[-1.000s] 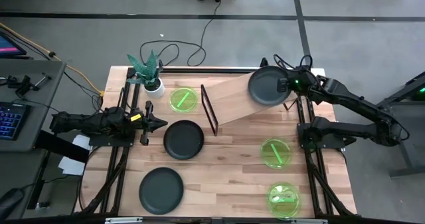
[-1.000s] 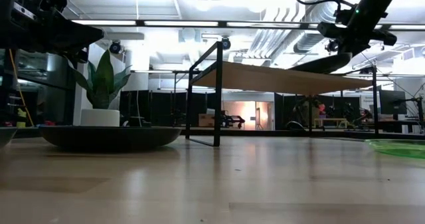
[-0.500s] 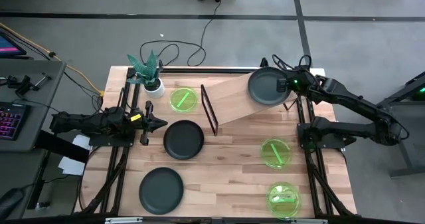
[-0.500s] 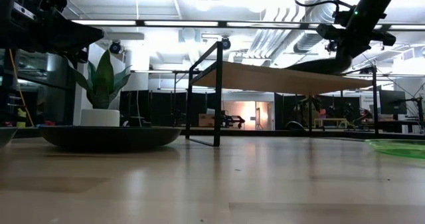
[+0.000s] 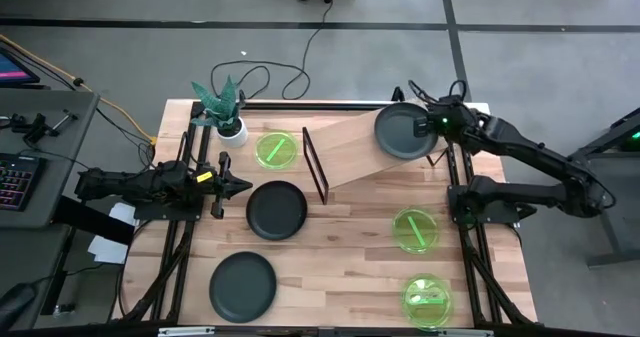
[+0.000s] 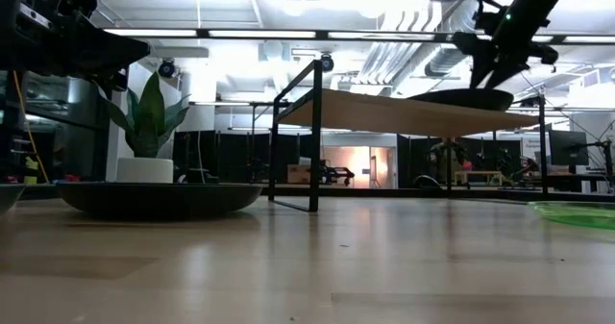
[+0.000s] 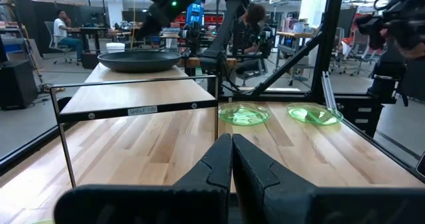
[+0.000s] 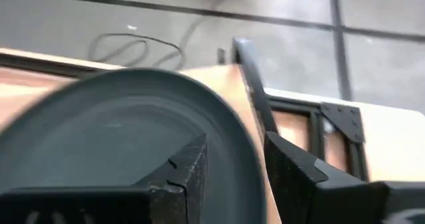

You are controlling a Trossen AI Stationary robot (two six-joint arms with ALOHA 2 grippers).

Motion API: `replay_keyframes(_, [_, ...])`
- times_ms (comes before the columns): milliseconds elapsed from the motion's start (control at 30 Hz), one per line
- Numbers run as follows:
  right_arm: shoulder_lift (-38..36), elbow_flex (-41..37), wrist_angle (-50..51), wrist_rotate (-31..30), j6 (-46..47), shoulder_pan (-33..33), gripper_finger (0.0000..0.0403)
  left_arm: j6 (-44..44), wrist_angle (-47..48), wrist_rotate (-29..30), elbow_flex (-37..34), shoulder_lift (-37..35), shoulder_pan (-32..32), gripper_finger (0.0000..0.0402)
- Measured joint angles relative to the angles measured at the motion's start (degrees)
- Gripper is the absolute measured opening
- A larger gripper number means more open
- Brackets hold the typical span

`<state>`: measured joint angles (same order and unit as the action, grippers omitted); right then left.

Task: Place and stack plates onto a shelf
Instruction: Put the middle right green plate on the shelf

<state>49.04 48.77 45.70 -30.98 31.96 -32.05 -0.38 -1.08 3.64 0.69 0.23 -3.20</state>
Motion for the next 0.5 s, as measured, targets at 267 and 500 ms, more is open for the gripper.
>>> replay_keyframes(267, [-4.28, 0.0, -5.8, 15.64, -7.51, 13.77, 0.0129, 0.0, 0.0, -0.02, 0.0, 0.0, 0.0, 0.0003])
replay_keyframes(500, [-2.15, -3.86, -17.76, 17.55, -9.47, 33.77, 0.0129, 0.0, 0.0, -0.01, -0.01, 0.01, 0.0, 0.0003])
